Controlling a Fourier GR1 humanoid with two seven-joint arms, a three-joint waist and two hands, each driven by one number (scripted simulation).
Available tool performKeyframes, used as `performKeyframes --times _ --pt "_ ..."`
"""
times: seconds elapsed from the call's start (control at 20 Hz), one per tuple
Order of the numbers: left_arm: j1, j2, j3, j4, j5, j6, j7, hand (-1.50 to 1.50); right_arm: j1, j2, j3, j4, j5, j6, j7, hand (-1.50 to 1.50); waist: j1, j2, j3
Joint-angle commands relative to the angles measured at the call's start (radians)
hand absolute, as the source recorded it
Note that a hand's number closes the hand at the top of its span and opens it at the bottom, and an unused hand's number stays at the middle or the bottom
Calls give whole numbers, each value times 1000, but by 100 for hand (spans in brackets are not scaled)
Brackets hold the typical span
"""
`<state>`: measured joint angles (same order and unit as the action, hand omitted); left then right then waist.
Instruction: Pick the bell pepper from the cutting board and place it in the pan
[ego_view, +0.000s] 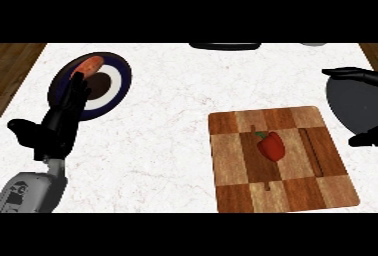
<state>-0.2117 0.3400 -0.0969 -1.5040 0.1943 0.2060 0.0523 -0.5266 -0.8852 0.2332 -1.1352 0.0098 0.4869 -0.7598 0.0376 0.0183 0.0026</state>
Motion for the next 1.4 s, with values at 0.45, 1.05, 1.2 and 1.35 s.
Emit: performKeyframes --times 0.45,1.05,1.2,1.35 --pt "-74 -48 1 95 -46 18 -4 0 -309 -8 153 17 205 85 -42 -150 -17 -11 -3" --pt "-46 -30 36 50 -61 18 31 0 -271 39 234 -116 127 202 44 -150 -36 -20 -3" --pt "-56 -19 75 122 -38 -35 -17 0 -255 41 240 -183 165 182 126 -150 -40 -19 -3" --pt "-26 -34 71 44 -39 -14 37 0 -186 -1 227 -212 187 182 146 -150 -38 -20 -3"
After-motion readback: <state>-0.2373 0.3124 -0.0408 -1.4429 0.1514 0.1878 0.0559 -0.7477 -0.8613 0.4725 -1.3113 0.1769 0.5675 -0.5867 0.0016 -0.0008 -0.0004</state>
